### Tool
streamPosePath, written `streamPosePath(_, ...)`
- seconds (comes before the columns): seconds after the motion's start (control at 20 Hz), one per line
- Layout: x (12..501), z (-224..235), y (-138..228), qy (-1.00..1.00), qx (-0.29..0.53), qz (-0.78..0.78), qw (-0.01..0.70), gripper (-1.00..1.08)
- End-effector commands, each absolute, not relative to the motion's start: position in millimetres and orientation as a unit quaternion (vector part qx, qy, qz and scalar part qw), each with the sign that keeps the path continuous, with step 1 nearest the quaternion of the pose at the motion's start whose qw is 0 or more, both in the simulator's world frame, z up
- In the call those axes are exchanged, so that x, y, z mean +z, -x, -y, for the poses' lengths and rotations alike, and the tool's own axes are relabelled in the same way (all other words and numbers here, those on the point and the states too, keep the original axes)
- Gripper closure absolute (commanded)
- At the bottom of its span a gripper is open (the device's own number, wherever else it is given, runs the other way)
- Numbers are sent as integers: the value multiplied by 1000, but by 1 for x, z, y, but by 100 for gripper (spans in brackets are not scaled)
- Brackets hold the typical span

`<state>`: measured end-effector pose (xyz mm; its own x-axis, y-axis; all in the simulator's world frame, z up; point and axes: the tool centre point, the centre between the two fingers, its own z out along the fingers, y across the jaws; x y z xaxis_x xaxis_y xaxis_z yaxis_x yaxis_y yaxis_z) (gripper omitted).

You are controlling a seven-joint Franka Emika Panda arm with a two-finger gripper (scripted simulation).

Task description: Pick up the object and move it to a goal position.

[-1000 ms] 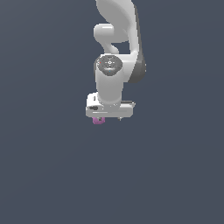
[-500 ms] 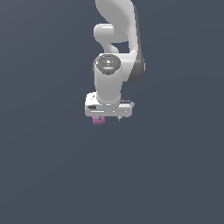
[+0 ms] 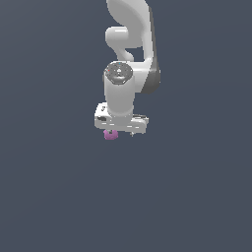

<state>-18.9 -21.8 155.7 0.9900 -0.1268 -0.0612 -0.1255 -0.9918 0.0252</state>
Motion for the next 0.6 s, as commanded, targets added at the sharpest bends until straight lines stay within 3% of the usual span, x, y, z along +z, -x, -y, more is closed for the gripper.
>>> streamPosePath(0.0, 153, 24, 22, -995, -30, 90, 10, -92)
streamPosePath(0.55, 136, 39, 41, -967, -22, 252, 8, -92)
